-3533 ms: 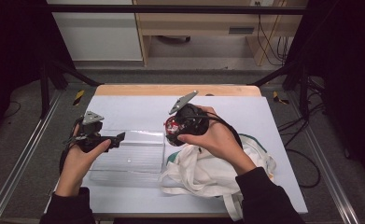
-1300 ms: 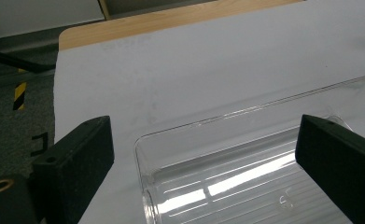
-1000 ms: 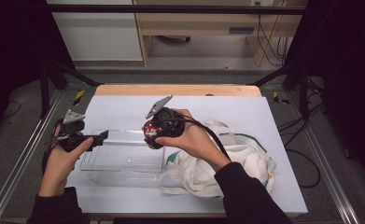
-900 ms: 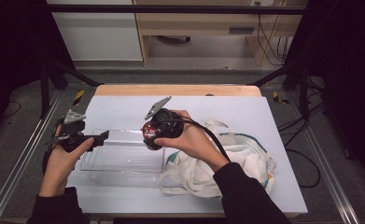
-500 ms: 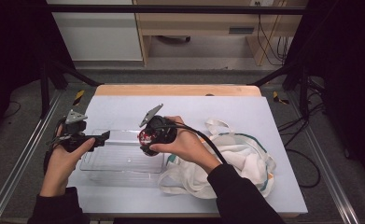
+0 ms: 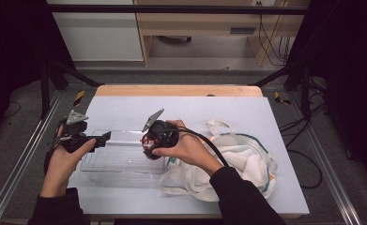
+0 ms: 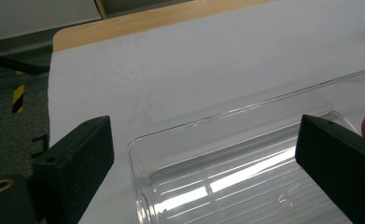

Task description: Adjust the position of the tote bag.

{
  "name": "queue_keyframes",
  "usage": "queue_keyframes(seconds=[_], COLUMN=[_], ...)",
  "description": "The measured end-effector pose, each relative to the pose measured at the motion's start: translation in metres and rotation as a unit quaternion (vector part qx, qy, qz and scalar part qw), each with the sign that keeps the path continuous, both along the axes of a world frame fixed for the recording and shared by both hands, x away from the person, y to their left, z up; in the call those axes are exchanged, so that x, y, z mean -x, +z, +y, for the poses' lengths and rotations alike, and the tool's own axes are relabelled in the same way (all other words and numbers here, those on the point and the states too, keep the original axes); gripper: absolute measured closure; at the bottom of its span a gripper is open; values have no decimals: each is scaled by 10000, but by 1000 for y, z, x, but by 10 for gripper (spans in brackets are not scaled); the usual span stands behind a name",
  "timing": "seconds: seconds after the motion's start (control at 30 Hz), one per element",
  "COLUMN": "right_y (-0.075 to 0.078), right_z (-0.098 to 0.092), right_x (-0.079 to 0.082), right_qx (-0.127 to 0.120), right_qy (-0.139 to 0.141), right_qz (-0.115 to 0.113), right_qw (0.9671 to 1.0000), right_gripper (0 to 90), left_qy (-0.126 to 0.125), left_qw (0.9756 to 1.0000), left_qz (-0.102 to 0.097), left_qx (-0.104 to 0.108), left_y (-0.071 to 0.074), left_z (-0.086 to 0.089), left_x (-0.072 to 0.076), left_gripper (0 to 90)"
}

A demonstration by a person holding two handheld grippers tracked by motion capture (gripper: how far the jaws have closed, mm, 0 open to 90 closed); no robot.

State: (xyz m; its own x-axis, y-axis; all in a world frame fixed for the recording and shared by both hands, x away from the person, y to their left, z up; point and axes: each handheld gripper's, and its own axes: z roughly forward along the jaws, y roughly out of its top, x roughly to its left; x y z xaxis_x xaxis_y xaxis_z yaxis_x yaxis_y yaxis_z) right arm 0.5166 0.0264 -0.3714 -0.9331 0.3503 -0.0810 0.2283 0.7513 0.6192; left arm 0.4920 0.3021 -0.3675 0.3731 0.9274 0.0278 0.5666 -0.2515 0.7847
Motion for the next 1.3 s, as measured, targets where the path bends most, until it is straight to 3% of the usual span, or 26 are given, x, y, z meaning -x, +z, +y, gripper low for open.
queue_keyframes(seconds=[0.5,0.73,1.3], right_y=[-9,-15,-24], right_z=[1,7,11], right_x=[0,-1,-4], right_qx=[238,470,634], right_qy=[2,33,38], right_qz=[13,44,91], right_qw=[9997,9989,9979], right_gripper=[245,245,245], left_qy=[1,-18,-41], left_qw=[10000,10000,10000], left_qz=[8,-8,25], left_qx=[4,21,-30], left_y=[-1,0,-1], left_z=[-1,-1,-3], left_x=[0,0,0], left_gripper=[45,45,44])
